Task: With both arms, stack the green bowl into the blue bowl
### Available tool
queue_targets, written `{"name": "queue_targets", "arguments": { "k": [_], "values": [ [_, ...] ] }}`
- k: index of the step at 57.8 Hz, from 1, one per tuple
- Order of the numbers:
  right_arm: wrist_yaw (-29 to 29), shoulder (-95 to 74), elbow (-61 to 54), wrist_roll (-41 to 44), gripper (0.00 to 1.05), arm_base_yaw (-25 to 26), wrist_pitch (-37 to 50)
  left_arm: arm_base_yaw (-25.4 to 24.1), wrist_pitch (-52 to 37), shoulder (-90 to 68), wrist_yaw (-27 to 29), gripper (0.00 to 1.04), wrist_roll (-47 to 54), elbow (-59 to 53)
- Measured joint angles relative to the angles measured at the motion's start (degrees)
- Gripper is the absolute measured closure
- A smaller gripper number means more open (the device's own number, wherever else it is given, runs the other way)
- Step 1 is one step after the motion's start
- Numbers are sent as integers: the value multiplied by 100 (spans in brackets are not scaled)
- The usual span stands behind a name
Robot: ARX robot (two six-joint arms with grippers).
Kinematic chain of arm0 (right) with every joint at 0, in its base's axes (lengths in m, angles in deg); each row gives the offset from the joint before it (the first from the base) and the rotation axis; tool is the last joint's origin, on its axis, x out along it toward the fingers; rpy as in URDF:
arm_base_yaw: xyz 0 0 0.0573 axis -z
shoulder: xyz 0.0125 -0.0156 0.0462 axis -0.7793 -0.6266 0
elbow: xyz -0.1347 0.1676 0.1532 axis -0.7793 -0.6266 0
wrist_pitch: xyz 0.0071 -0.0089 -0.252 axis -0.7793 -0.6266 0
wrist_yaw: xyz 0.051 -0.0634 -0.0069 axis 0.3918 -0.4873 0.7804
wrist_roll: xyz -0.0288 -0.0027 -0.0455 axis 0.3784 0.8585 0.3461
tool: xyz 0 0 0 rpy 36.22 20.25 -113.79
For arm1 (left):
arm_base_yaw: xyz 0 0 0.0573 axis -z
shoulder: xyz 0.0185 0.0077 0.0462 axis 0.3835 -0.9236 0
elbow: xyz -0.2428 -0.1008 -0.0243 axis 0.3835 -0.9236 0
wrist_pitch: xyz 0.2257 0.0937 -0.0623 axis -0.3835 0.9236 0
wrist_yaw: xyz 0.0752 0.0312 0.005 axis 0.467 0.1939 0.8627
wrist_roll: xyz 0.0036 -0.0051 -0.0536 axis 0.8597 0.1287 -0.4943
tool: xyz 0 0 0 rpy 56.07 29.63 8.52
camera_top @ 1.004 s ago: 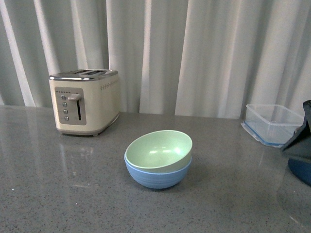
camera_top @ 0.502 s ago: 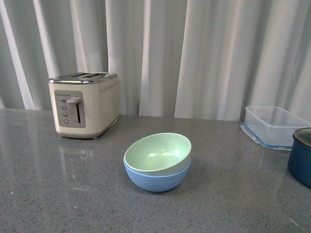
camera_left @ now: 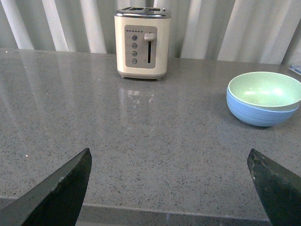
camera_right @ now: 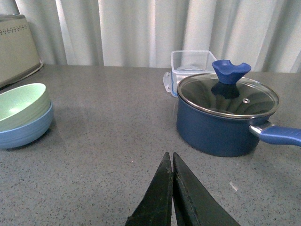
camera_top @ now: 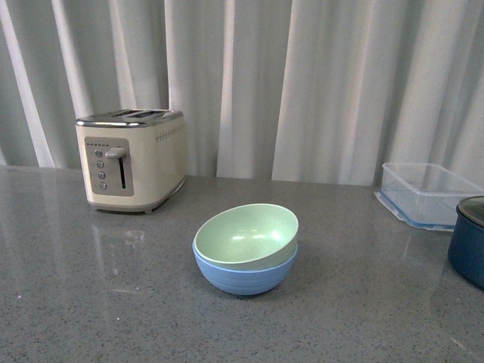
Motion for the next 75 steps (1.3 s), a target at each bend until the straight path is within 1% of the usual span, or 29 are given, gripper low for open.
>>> {"name": "queue_targets", "arguments": {
  "k": [5, 9, 20, 43, 60, 62, 66, 75],
  "values": [
    [0, 280, -72, 0, 104, 0, -208, 0, 0, 0, 0, 7, 0, 0],
    [-2, 380, -258, 0, 104, 0, -46, 0, 0, 0, 0, 7, 0, 0],
    [0, 1051, -306, 0, 104, 2, -673, 0, 0, 0, 0, 7, 0, 0],
    [0, 2044, -306, 0, 104, 2, -1644, 0, 0, 0, 0, 7, 0, 0],
    [2, 2500, -306, 0, 104, 2, -2103, 0, 0, 0, -2, 7, 0, 0],
    [2, 2673, -304, 0, 104, 2, -2286, 0, 0, 0, 0, 7, 0, 0],
    [17, 3261, -302, 2, 104, 2, -3069, 0, 0, 0, 2, 7, 0, 0],
    [15, 3508, -302, 4, 104, 2, -3147, 0, 0, 4, -2, 7, 0, 0]
  ]
}}
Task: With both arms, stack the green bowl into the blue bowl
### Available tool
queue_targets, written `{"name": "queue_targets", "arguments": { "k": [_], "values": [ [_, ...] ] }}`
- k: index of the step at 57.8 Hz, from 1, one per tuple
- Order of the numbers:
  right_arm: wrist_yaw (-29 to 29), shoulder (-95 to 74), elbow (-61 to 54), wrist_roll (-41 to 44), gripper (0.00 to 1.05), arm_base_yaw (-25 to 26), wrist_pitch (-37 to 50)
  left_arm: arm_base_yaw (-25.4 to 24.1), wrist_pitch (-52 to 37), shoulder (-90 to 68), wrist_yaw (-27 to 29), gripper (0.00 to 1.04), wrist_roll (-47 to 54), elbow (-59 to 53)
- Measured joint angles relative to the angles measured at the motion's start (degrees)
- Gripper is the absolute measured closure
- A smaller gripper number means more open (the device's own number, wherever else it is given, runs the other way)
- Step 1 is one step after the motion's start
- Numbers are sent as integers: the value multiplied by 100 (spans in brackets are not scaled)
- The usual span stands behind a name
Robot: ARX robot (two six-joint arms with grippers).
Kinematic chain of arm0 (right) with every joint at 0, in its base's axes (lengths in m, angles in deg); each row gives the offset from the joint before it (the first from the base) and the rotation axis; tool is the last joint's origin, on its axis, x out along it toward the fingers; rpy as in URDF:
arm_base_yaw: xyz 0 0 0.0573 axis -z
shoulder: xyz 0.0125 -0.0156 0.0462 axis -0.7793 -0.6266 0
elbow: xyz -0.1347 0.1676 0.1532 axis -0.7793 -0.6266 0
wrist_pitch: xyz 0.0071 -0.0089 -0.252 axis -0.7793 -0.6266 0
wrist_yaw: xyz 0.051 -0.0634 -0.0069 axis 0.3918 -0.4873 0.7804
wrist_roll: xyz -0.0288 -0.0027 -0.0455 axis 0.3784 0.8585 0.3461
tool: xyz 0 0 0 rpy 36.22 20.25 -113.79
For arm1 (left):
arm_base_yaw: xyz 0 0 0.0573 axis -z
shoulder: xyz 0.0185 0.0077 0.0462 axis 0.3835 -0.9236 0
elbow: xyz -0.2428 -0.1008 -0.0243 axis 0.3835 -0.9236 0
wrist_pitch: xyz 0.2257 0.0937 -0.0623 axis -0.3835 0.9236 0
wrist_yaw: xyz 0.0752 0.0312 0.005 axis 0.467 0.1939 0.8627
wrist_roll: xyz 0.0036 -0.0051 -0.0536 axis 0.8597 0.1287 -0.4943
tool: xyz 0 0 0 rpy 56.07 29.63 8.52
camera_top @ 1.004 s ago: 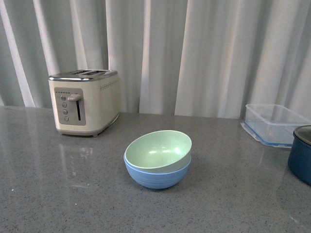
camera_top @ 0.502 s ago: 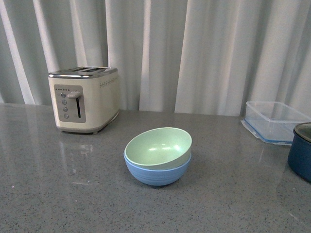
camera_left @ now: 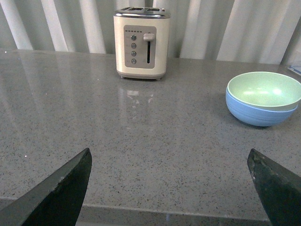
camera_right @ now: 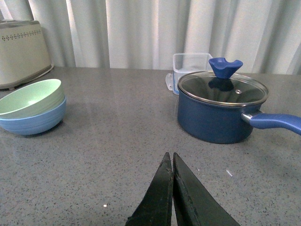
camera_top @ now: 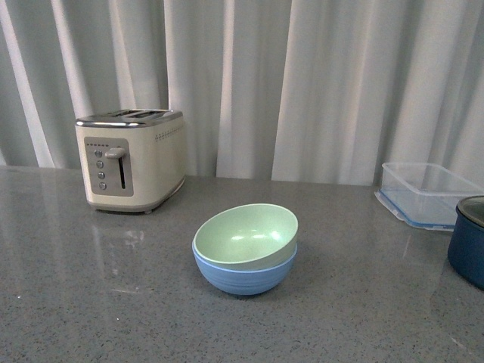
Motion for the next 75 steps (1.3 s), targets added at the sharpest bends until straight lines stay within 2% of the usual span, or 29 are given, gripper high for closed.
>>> {"name": "queue_targets", "arguments": {
  "k": [4, 16, 32, 36, 75],
  "values": [
    [2, 0, 0, 7, 96, 0, 0, 0, 0, -2, 0, 7, 0, 0],
    [0, 2, 0, 4, 55, 0, 0, 0, 0, 0, 0, 7, 0, 0],
    [0, 2, 0, 0, 8, 0, 0, 0, 0, 0, 0, 7, 0, 0],
    [0, 2, 0, 2, 11, 0, 0, 0, 0, 0, 0, 7, 0, 0],
    [0, 2, 0, 2, 10, 0, 0, 0, 0, 0, 0, 7, 0, 0]
  ]
}}
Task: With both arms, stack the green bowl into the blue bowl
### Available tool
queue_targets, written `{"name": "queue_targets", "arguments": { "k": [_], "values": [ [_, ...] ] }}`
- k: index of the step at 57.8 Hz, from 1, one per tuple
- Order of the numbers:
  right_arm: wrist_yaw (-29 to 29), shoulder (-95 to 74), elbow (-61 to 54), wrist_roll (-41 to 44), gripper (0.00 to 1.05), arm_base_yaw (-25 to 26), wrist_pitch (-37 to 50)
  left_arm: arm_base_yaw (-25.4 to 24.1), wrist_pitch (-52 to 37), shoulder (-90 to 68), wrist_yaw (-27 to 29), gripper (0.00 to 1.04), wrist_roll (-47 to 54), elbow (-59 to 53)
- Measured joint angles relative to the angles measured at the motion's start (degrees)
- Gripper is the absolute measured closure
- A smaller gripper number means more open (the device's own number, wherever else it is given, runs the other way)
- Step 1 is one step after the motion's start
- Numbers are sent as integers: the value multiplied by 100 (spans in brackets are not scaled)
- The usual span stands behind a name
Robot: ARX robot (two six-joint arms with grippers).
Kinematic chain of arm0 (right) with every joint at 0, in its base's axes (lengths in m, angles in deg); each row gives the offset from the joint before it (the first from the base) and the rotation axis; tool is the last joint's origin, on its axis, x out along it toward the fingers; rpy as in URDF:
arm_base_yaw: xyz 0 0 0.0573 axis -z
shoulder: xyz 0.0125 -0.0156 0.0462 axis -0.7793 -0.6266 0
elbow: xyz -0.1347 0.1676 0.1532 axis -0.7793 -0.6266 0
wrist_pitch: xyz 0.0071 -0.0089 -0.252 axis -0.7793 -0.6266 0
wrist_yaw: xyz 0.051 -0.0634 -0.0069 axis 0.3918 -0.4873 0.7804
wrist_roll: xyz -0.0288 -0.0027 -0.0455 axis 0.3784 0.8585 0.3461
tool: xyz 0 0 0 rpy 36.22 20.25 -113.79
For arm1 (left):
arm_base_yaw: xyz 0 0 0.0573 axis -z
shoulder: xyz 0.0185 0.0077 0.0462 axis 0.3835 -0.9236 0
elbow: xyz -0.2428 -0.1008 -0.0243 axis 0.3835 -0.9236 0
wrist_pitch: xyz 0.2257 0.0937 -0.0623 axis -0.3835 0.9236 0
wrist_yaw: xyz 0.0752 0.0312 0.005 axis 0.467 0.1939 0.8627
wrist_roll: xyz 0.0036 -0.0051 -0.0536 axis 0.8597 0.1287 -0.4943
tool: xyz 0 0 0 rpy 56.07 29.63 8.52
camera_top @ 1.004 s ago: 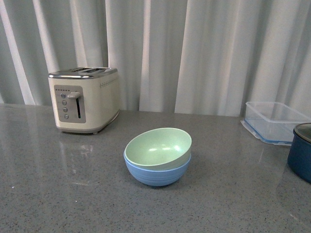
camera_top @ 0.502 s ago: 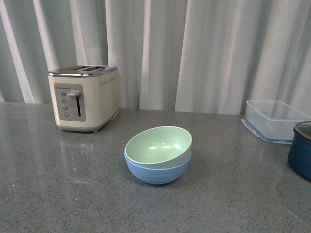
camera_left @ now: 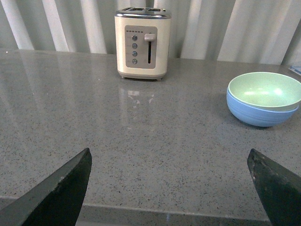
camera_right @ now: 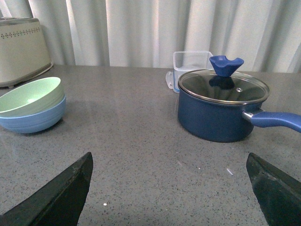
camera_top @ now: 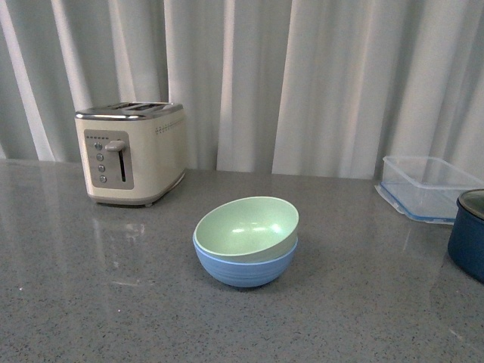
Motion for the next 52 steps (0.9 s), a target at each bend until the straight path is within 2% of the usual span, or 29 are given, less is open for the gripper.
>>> {"name": "queue_targets", "arguments": {
  "k": [52],
  "values": [
    [0, 0, 0, 0, 10, 0, 0, 0, 0, 0, 0, 7, 0, 0]
  ]
}}
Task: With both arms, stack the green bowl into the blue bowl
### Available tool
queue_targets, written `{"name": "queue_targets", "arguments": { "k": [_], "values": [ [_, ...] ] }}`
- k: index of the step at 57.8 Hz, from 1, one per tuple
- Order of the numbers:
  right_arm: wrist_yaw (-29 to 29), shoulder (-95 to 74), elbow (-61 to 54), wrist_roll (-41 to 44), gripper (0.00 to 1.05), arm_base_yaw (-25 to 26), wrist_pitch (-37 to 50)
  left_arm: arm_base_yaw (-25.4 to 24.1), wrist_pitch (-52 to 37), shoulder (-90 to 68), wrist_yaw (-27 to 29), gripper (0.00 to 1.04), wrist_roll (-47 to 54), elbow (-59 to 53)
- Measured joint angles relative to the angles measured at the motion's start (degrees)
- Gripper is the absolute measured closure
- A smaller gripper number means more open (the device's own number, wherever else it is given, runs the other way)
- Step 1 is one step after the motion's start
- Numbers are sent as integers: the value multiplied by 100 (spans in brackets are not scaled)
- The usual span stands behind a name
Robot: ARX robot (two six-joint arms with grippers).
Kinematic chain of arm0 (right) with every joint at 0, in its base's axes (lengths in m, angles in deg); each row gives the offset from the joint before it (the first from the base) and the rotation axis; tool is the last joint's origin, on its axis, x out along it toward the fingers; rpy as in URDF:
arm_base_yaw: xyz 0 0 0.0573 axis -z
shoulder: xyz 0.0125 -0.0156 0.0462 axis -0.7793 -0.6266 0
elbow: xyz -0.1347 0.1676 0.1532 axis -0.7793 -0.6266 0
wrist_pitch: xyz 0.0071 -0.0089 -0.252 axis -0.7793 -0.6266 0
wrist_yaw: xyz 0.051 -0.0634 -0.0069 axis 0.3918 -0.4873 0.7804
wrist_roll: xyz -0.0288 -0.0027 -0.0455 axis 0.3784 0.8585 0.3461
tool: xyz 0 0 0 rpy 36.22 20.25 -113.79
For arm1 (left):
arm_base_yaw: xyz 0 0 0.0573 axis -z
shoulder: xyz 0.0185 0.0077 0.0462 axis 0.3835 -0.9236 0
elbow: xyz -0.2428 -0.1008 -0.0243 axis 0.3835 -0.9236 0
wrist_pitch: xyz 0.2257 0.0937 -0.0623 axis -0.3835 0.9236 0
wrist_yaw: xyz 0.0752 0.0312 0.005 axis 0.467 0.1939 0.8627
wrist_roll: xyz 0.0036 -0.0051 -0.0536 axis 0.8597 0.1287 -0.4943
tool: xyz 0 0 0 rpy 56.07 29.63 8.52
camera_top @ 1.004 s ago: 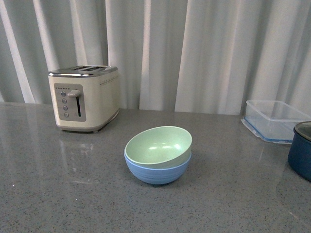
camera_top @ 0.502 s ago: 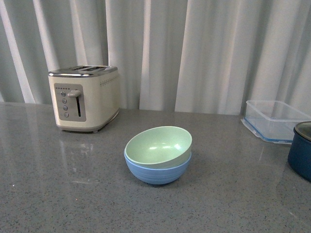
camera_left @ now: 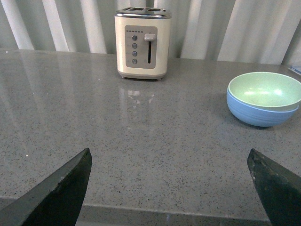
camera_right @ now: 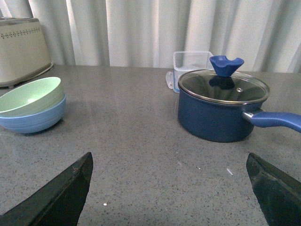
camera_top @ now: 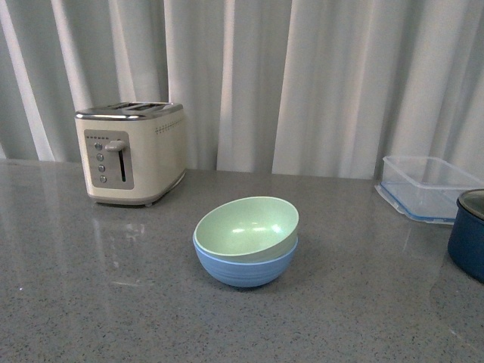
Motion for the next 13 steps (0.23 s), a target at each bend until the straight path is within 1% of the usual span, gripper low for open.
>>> {"name": "queue_targets", "arguments": {
  "k": [13],
  "values": [
    [0, 0, 0, 0, 10, 0, 0, 0, 0, 0, 0, 7, 0, 0]
  ]
}}
